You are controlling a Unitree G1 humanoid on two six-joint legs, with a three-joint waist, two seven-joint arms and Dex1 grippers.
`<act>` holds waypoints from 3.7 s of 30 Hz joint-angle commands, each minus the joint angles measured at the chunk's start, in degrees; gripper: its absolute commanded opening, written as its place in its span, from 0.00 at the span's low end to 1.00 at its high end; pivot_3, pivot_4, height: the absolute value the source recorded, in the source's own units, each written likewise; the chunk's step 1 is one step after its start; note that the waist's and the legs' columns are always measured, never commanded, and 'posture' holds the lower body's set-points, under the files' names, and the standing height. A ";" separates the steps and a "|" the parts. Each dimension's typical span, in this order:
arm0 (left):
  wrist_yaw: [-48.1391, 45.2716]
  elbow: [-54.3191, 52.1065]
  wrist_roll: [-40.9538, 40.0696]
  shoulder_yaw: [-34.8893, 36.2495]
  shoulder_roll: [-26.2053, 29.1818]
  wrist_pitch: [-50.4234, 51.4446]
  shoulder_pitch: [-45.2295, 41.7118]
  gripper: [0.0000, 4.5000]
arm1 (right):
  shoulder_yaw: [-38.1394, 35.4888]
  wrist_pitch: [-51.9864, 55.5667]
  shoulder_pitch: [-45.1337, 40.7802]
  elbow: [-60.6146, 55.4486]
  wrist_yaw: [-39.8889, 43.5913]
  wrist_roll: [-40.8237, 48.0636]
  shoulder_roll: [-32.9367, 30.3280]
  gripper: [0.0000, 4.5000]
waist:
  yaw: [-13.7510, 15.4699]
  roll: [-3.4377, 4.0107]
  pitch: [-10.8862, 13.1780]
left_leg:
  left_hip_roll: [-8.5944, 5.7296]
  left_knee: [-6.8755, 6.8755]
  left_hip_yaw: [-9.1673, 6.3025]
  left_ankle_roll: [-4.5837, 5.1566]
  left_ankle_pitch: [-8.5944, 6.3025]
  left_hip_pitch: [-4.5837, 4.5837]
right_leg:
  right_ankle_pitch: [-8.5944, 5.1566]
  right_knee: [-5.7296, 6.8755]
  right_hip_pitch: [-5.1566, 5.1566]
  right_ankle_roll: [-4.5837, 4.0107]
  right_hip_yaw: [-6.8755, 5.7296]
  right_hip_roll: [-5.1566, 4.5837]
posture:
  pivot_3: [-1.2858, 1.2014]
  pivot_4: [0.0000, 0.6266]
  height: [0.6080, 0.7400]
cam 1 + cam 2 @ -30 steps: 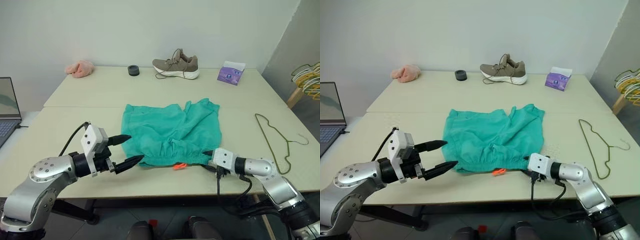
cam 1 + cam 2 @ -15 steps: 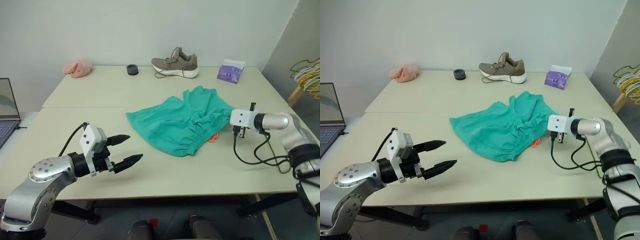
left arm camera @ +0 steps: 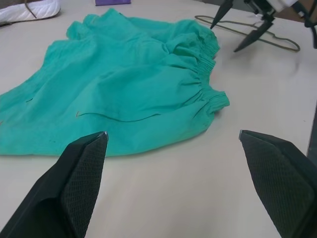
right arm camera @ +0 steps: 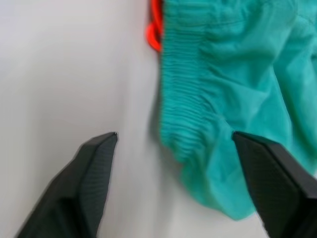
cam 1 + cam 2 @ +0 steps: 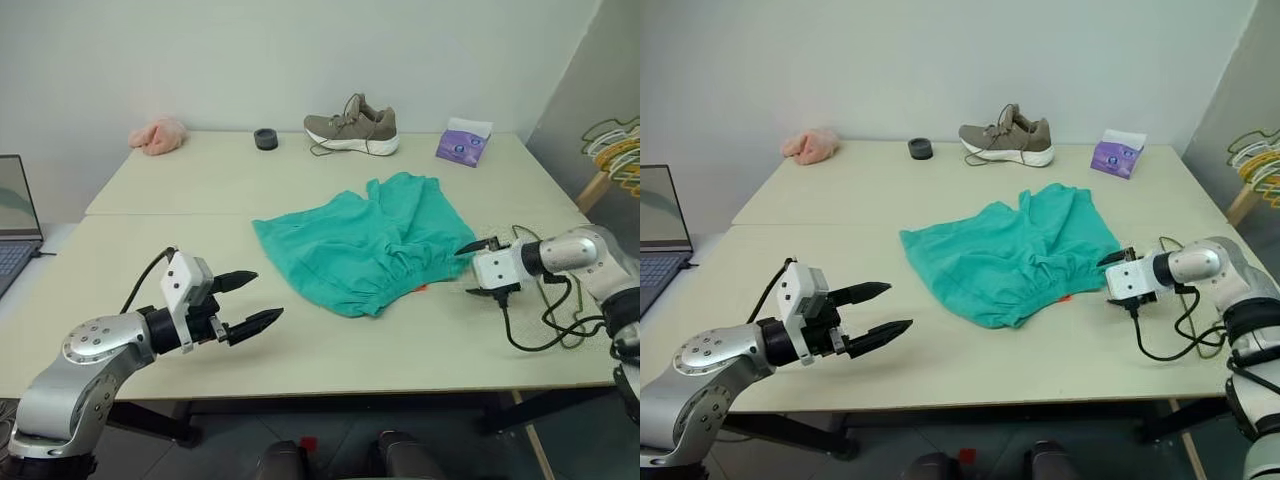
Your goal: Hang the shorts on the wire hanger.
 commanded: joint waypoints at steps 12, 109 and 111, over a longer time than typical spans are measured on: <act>-3.04 4.52 1.05 4.23 3.44 -1.12 -0.36 1.00 | -0.84 39.53 20.45 -51.99 -12.29 9.50 15.14 0.99 | -0.29 0.12 0.04 | 0.13 0.08 -0.16 -0.01 0.01 0.06 | -0.03 0.08 0.02 0.07 -0.11 0.08 | 0.50 0.11 1.00; -12.91 25.90 20.25 -23.95 18.32 -38.91 -16.04 0.00 | -14.99 57.03 18.39 -58.29 8.51 26.95 -11.13 0.00 | -8.00 0.06 0.84 | 0.05 0.03 -0.16 -0.29 -0.18 -0.17 | 0.01 0.00 -0.09 0.10 -0.20 -0.24 | 0.46 0.14 1.00; -16.67 14.16 10.40 -23.18 21.83 -25.63 -12.54 0.00 | -13.63 55.76 14.19 -52.46 10.82 26.02 -11.29 0.00 | -7.70 0.12 1.04 | 0.05 0.03 -0.21 -0.27 -0.17 -0.16 | -0.17 0.01 -0.09 0.32 -0.21 -0.19 | 0.46 0.14 1.00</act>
